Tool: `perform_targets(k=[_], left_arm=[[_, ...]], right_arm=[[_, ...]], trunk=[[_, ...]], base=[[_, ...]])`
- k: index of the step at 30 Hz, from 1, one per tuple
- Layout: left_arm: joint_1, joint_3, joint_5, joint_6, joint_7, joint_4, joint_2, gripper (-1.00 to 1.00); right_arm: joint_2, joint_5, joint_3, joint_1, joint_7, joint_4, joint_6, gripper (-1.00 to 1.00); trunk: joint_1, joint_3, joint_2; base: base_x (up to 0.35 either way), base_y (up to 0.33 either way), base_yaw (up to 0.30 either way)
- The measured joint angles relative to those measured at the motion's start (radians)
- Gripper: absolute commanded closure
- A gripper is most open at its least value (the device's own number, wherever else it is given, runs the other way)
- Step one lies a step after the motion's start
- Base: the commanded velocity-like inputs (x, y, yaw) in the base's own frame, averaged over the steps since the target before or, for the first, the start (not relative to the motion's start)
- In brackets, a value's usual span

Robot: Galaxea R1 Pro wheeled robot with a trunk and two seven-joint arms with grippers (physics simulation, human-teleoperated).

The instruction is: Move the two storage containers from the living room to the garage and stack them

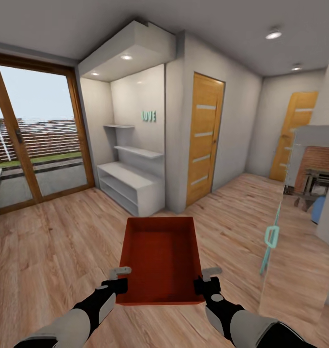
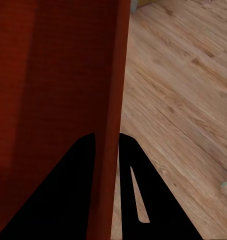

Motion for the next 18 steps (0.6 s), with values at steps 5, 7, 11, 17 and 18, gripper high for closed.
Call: perform_targets(k=[5, 7, 11, 17, 18], left_arm=[[0.000, 0.000, 0.000, -0.001, 0.000, 0.000, 0.000, 1.00], [0.000, 0.000, -0.001, -0.002, 0.000, 0.000, 0.000, 1.00], [0.000, 0.000, 0.000, -0.002, 0.001, 0.000, 0.000, 1.00], [0.000, 0.001, -0.002, -0.002, 0.001, 0.000, -0.001, 1.00], [0.000, 0.001, -0.002, -0.002, 0.001, 0.000, -0.001, 1.00]], right_arm=[[0.001, 0.001, 0.001, 0.000, -0.004, 0.000, -0.001, 1.00], [0.001, 0.001, 0.001, 0.000, -0.004, 0.000, -0.002, 1.00], [0.001, 0.001, 0.001, 0.000, -0.004, 0.000, -0.002, 1.00], [0.001, 0.001, 0.001, 0.000, -0.005, 0.000, -0.002, 1.00], [0.001, 0.001, 0.001, 0.000, -0.005, 0.000, -0.002, 1.00]], trunk=[[0.000, 0.000, 0.000], [0.000, 0.000, 0.000], [0.000, 0.000, 0.000], [0.000, 0.000, 0.000], [0.000, 0.000, 0.000]], base=[[0.321, 0.125, -0.179], [0.321, 0.125, -0.270], [0.322, 0.125, -0.278], [0.322, 0.125, -0.281], [0.322, 0.125, -0.281]])
